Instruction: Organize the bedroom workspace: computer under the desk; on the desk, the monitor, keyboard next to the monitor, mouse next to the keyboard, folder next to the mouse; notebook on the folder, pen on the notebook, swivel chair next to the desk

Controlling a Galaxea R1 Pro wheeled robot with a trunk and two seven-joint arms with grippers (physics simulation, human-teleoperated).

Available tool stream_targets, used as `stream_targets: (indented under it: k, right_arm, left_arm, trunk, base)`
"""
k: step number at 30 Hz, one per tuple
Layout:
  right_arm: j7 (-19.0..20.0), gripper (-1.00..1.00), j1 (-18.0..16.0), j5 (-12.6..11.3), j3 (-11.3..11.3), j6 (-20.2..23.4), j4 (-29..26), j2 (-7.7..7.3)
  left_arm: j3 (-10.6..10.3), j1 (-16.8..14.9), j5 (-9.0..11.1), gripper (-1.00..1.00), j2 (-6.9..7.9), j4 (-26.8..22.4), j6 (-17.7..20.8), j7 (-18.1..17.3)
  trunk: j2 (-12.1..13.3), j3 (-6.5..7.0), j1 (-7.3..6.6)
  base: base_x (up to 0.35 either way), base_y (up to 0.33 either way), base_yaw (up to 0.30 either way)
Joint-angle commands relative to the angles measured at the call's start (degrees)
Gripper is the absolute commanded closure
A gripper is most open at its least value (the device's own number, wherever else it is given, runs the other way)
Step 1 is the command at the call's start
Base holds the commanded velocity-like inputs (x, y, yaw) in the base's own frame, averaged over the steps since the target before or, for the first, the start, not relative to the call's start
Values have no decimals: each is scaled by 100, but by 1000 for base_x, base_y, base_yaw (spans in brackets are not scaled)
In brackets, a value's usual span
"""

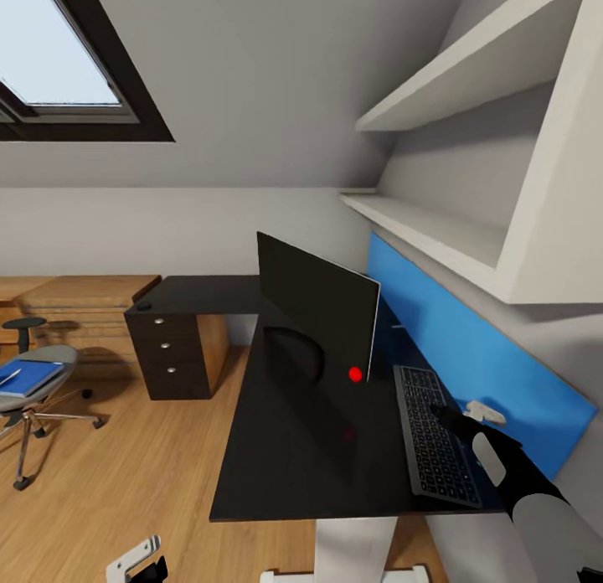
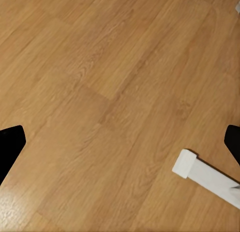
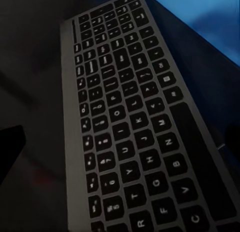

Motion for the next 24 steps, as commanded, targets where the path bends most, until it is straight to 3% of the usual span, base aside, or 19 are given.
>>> stream_targets:
  k: [1,16,24]
  right_arm:
    - [20,-100,-3,-25,-24,33,-8,2]
    - [13,-100,-3,1,-16,33,1,-50]
    - [10,-100,-3,254,-16,33,9,-83]
  left_arm:
    - [-5,-1,33,-100,2,-12,27,24]
    - [-5,0,33,-100,2,-10,26,19]
    - [-10,0,40,-100,2,-4,32,22]
  trunk:
    - [-47,-26,23]
    - [-649,-295,353]
    - [-969,-439,528]
  base:
    - [0,0,0]
    - [0,0,0]
    - [0,0,0]
